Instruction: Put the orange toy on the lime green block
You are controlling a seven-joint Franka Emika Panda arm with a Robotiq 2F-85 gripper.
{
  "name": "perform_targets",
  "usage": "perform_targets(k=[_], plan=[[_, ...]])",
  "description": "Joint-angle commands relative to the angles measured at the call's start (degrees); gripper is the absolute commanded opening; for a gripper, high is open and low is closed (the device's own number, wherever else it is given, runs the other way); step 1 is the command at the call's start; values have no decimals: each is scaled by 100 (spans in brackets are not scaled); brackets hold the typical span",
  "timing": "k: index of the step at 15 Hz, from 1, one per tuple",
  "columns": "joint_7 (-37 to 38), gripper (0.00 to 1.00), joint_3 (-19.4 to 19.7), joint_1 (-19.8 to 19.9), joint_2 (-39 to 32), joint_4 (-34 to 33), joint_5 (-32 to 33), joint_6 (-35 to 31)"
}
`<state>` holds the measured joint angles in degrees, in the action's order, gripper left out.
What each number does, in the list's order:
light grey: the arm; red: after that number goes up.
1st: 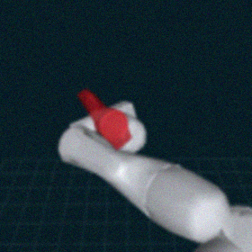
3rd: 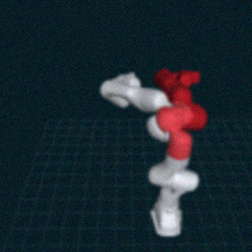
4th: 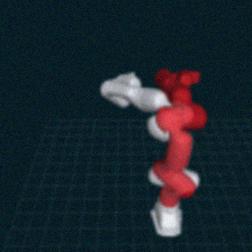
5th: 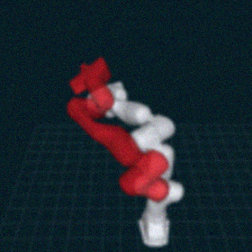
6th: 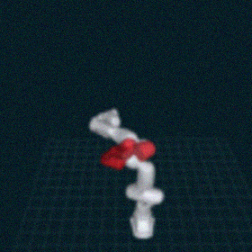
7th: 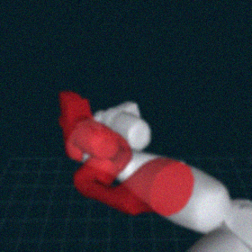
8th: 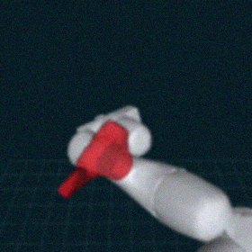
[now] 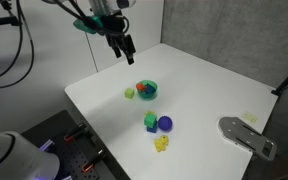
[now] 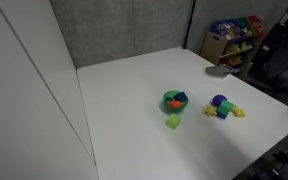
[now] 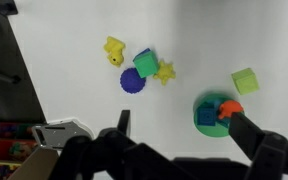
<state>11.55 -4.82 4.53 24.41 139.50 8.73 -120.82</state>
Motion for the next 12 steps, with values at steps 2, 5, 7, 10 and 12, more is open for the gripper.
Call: perform_targets(k=[2,5,7,10,12], plan=[[130,100,-25,-263,-1131,-1132,-309,346],[119,100,-18,-449,-1824,-1635,-566,279],[78,100,-2,-559,-2302,-1960,-776,248],[19,100,23,-670,-2981,-2343,-1039,94],[-16,100,38,-710,-3405,-2544,-1149,-40]])
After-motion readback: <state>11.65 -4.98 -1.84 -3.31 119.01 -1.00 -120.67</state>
